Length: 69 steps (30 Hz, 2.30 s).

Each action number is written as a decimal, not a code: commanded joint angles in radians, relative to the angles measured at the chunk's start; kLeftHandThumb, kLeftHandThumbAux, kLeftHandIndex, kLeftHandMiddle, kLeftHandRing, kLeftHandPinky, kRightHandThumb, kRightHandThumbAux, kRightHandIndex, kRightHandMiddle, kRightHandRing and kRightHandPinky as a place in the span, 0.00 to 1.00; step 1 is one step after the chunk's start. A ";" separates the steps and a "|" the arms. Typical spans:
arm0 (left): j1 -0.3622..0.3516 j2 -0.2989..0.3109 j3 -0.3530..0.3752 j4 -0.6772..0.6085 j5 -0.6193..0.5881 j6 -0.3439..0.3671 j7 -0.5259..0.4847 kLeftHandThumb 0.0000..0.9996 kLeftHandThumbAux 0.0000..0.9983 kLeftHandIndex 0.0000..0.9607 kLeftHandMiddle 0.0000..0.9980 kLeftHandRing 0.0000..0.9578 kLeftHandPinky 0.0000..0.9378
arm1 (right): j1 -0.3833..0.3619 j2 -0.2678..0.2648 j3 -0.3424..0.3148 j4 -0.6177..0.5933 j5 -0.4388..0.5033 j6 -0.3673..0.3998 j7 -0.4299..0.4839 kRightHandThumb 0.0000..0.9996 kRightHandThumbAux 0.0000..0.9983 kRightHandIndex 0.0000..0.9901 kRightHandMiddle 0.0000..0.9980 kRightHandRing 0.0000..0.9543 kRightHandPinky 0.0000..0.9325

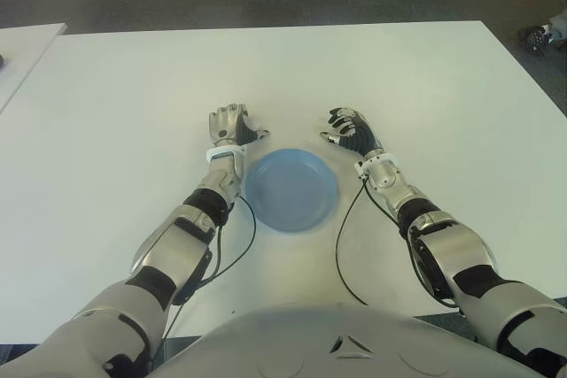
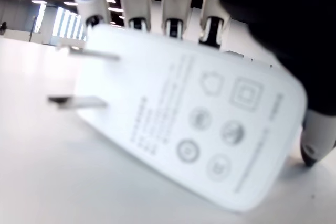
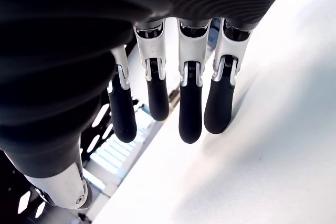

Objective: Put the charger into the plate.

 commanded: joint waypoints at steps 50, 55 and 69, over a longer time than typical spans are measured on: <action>0.085 0.075 0.025 -0.031 -0.035 -0.303 0.114 0.75 0.70 0.46 0.87 0.90 0.93 | 0.119 0.045 -0.054 0.073 0.005 0.103 0.133 0.12 0.77 0.38 0.67 0.79 0.89; 0.086 0.077 0.029 -0.038 -0.037 -0.309 0.118 0.75 0.70 0.46 0.87 0.90 0.93 | 0.118 0.045 -0.050 0.074 0.001 0.107 0.135 0.16 0.77 0.39 0.77 0.87 0.94; 0.091 0.088 0.029 -0.057 -0.037 -0.327 0.113 0.75 0.70 0.46 0.87 0.90 0.92 | 0.116 0.047 -0.046 0.076 -0.007 0.116 0.126 0.19 0.78 0.38 0.69 0.78 0.83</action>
